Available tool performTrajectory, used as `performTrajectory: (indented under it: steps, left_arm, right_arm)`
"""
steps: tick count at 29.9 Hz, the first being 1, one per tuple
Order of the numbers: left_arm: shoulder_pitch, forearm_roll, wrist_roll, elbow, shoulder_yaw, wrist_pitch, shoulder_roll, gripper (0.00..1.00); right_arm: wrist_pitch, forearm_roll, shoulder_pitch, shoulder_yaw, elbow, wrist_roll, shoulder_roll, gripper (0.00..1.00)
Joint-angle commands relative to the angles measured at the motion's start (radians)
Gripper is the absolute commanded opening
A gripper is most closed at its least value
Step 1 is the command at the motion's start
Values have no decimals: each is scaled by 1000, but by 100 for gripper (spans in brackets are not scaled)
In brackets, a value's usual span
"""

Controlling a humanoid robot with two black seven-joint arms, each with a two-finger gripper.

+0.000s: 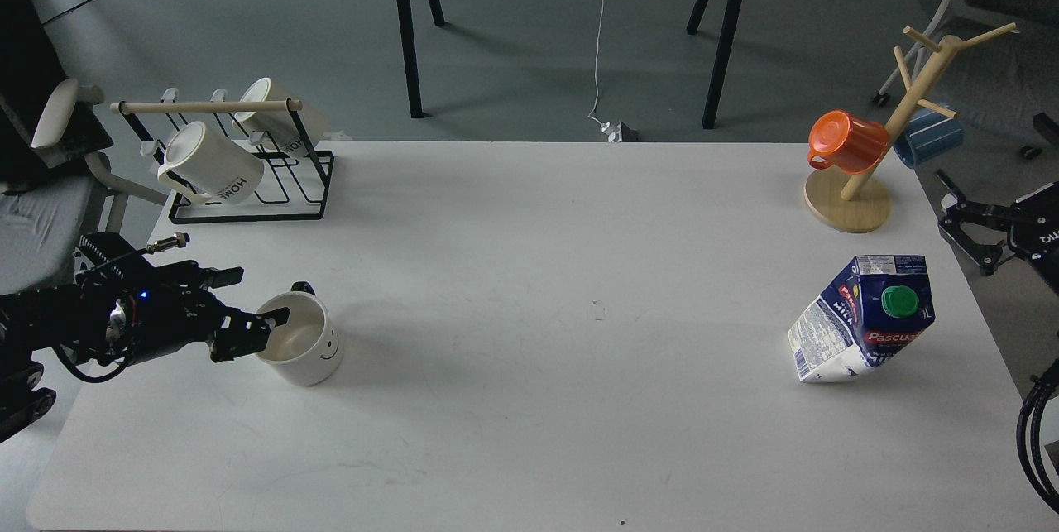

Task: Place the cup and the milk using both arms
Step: 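Grasp the white mug rim with the left gripper, then lift the white mug and carry it toward the table center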

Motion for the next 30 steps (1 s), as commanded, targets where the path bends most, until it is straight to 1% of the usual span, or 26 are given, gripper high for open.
performTrajectory:
  steps: [1,4,6,7,9,10,11,12,13,15,16,17,21,25,30]
  left_arm:
    - [-1,-2,0,17,19,-4,-20,95]
    - [-1,-2,0,18,21,-3,-26,92]
    - [-1,-2,0,30,21,1,-41,82]
    - [-1,-2,0,38,21,7,-46,75]
    - [-1,0,0,43,22,11,-50,68]
    - [-1,0,0,44,22,14,-50,60]
    - [-1,1,0,44,24,22,-50,44]
    - [0,4,0,49,24,36,-52,21]
    - [0,6,0,59,21,56,-61,6]
    - [0,8,0,95,24,132,-89,6]
    - [0,8,0,107,30,160,-93,5]
    - [0,8,0,113,40,171,-92,4]
    - [2,8,0,113,54,172,-90,0]
    - [-1,8,0,113,88,172,-89,0]
    - [-5,8,0,107,91,172,-83,0]
  right_arm:
    - [0,0,-1,0,-1,1,0,96]
    - [0,0,-1,0,-1,1,0,96]
    - [0,0,-1,0,-1,1,0,96]
    - [0,0,-1,0,-1,1,0,96]
    - [0,0,-1,0,-1,1,0,96]
    - [0,0,-2,0,-1,1,0,96]
    - [0,0,-2,0,-1,1,0,97]
    - [0,0,-4,0,-1,1,0,96]
    - [0,0,-7,0,-1,1,0,96]
    - [0,0,-9,0,-1,1,0,96]
    - [0,0,-9,0,-1,1,0,96]
    - [0,0,-10,0,-1,1,0,96]
    - [0,0,-16,0,-1,4,0,96]
    - [0,0,-22,2,-1,4,0,96]
    - [0,0,-22,2,-3,4,0,96]
